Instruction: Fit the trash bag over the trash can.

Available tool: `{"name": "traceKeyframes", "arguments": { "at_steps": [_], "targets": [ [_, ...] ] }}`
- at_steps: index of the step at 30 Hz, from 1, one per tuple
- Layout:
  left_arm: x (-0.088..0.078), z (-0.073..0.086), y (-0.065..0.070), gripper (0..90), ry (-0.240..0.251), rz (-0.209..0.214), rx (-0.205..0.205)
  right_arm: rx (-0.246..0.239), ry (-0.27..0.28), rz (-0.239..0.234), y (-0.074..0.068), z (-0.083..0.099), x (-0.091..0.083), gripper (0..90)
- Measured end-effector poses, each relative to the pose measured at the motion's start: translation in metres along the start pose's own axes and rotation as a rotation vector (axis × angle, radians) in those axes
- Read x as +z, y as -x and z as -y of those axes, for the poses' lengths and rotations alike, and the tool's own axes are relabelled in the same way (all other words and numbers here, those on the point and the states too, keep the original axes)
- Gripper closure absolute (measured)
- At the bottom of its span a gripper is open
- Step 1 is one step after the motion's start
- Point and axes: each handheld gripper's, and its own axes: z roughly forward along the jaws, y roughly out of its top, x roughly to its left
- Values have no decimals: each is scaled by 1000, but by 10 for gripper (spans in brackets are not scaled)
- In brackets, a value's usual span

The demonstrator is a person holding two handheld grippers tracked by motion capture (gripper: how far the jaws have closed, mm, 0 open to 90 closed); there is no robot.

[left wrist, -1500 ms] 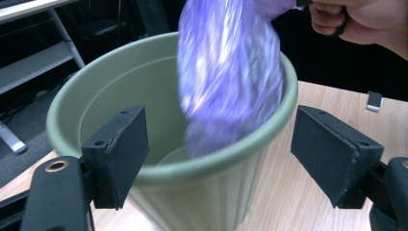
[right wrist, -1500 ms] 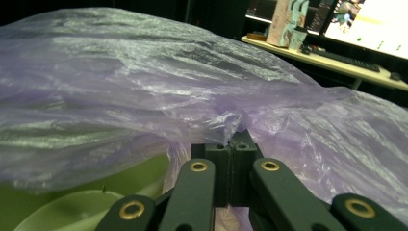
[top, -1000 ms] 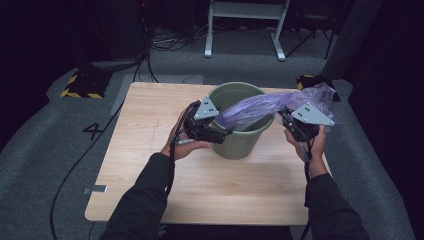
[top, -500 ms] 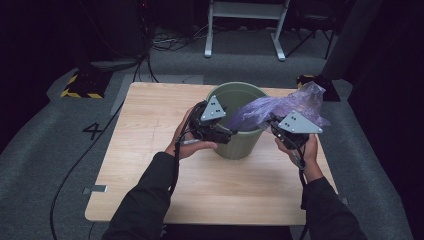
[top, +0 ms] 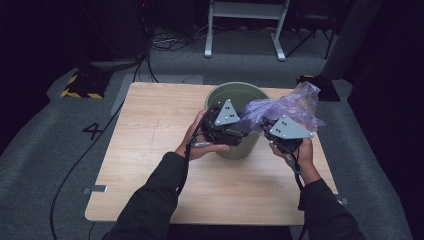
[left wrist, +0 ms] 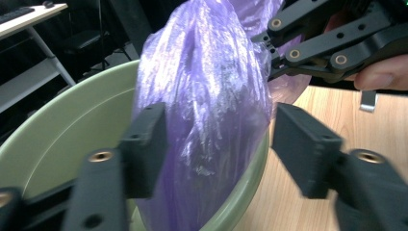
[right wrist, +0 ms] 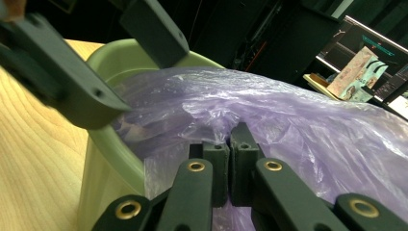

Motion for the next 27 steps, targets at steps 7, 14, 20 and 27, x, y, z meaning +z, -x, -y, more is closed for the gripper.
{"name": "traceKeyframes", "arguments": {
  "at_steps": [7,14,20,27],
  "targets": [
    [4,1,0,657,-13,-39,22,-10,4,-18,-4,-1,1,862],
    [3,6,-2,833,-28,-105,44,7,14,-24,-4,1,-4,680],
    [-1,12,-10,859,1,-127,24,68,30,-63,0,2,-16,492],
    [-4,24,-20,861,17,-131,-13,61,50,-53,3,6,-38,395]
  ]
}}
